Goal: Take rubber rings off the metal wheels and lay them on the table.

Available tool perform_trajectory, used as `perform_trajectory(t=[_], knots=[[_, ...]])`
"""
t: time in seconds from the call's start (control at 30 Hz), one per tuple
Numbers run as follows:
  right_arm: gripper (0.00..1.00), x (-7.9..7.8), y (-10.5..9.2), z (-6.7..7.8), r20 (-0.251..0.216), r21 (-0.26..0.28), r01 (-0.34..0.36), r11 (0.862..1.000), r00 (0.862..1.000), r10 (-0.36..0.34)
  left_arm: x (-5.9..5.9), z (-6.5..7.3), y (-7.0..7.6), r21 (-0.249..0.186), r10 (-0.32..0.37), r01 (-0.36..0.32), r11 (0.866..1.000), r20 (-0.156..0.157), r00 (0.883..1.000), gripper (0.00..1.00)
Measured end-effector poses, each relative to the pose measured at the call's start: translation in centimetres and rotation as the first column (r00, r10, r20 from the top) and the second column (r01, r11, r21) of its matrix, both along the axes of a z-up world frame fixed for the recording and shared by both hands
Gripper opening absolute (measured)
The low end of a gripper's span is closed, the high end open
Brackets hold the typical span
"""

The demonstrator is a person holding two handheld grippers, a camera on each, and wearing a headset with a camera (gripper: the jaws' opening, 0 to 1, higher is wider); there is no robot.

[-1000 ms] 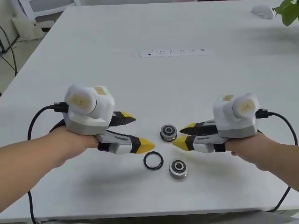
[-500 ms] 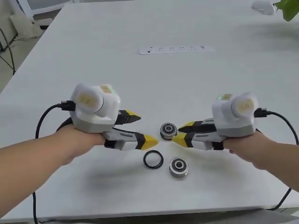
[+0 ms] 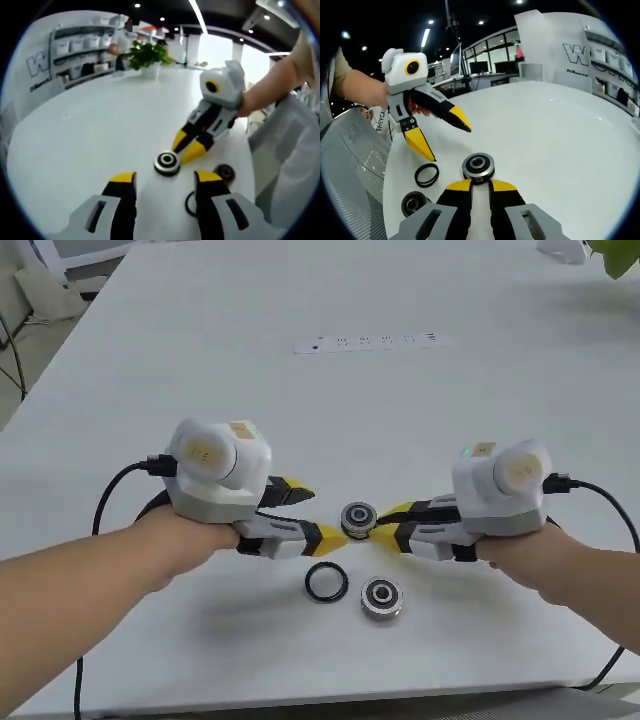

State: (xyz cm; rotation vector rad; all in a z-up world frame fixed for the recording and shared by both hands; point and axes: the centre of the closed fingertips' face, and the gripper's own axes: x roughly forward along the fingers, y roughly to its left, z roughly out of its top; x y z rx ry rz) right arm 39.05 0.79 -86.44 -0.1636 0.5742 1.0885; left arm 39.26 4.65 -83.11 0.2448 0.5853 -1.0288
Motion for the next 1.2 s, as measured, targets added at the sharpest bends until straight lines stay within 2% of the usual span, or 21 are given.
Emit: perform_trajectory(t=[0.4,0.93,1.2], knots=[[0.05,-0.3,0.1,0.2,0.000,0.014,0.008,1.000,1.000,-0.008,0.3,-0.3,-1.4,0.004,-0.024,0.024,1.000,0.006,1.000,0.43],[0.03,-0.3,-0.1,0.2,-0.004,0.030,0.015,0.999,1.000,-0.014,0.9,-0.6,-2.5,0.012,-0.039,0.039,0.999,0.011,0.999,0.34],[0.02,-0.2,-0.1,0.2,-0.005,0.037,0.017,0.999,1.000,-0.016,0.9,-1.3,-2.9,0.040,-0.060,0.060,0.997,0.016,0.998,0.29]])
